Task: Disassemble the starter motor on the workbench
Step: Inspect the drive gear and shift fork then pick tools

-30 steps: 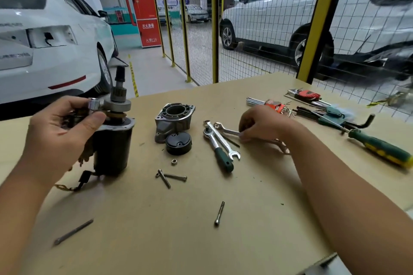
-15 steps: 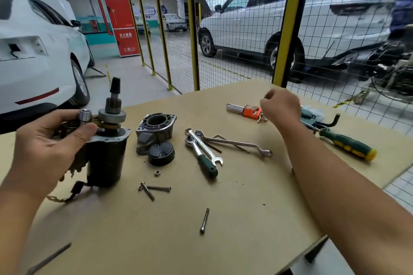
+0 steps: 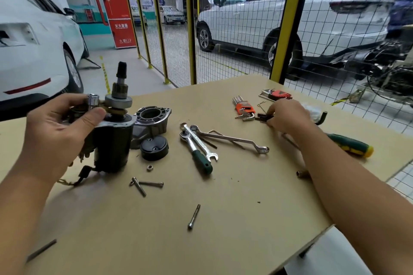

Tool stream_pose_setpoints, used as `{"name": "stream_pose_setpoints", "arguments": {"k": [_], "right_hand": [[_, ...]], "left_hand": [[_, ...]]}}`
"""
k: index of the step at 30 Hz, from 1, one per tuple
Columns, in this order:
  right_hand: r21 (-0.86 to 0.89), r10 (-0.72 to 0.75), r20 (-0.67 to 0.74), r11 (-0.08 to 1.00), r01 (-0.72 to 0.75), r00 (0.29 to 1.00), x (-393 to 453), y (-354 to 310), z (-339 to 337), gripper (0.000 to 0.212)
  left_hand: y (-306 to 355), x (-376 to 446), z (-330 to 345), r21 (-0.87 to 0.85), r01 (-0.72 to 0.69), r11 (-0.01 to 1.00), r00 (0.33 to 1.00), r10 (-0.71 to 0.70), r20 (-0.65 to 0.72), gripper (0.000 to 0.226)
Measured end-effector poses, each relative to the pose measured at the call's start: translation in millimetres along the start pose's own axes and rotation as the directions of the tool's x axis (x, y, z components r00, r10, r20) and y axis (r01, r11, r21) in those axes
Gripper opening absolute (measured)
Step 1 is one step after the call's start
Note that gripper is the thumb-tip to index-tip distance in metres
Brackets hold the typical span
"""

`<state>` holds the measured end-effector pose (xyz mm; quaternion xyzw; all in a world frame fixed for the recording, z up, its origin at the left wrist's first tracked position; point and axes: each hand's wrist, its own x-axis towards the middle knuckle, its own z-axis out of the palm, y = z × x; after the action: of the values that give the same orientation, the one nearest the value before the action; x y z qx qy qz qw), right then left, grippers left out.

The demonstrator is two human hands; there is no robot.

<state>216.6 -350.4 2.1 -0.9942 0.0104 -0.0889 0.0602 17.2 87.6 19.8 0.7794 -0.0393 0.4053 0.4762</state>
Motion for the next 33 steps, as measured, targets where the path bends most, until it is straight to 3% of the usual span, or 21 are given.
{"name": "stream_pose_setpoints", "arguments": {"k": [4,9,14,16,19,21,24,26,29,33], "right_hand": [[0.156,-0.116,0.025,0.982,0.111,0.993,-3.4,-5.1,-1.0,0.013],[0.205,-0.226,0.086,0.957,0.204,0.97,-4.1,-8.3,0.0,0.016],[0.322,-0.269,0.071,0.918,0.233,0.96,-4.9,-0.2,-0.6,0.014],[0.457,-0.224,-0.021,0.865,0.209,0.974,-5.5,3.0,-6.1,0.011],[0.626,-0.027,-0.216,0.764,0.16,0.976,-10.8,16.3,-30.3,0.008],[0.578,-0.043,-0.235,0.797,0.175,0.971,-17.4,31.6,-51.1,0.012],[0.405,-0.101,-0.042,0.908,0.109,0.994,-31.8,53.0,-67.6,0.015],[0.407,-0.066,-0.036,0.91,0.075,0.997,-45.7,65.4,-66.7,0.014],[0.498,-0.055,-0.159,0.857,0.128,0.986,-76.9,75.3,-51.1,0.013],[0.566,-0.024,-0.414,0.776,0.278,0.91,-112.9,60.3,-11.7,0.016]], "left_hand": [[4.1,-6.8,-2.6,0.008,0.04,0.999,0.999,-0.039,-0.021,0.039],[8.7,-8.8,1.8,0.031,0.054,0.998,0.997,-0.052,-0.06,0.025],[13.3,-6.5,10.1,0.045,0.084,0.995,0.993,-0.08,-0.086,0.029],[14.8,-7.2,10.3,0.069,0.095,0.993,0.992,-0.088,-0.089,0.031],[22.3,-10.6,12.7,0.075,0.115,0.991,0.99,-0.108,-0.087,0.04],[28.6,-11.9,13.9,0.07,0.133,0.989,0.988,-0.127,-0.092,0.046],[30.9,-11.6,15.1,0.087,0.165,0.982,0.98,-0.154,-0.127,0.055],[29.6,-10.5,16.5,0.092,0.168,0.982,0.977,-0.153,-0.148,0.058],[23.2,-9.7,18.1,0.127,0.139,0.982,0.976,-0.115,-0.184,0.056],[12.1,-6.8,15.5,0.186,0.099,0.978,0.978,-0.062,-0.197,0.048]]}}
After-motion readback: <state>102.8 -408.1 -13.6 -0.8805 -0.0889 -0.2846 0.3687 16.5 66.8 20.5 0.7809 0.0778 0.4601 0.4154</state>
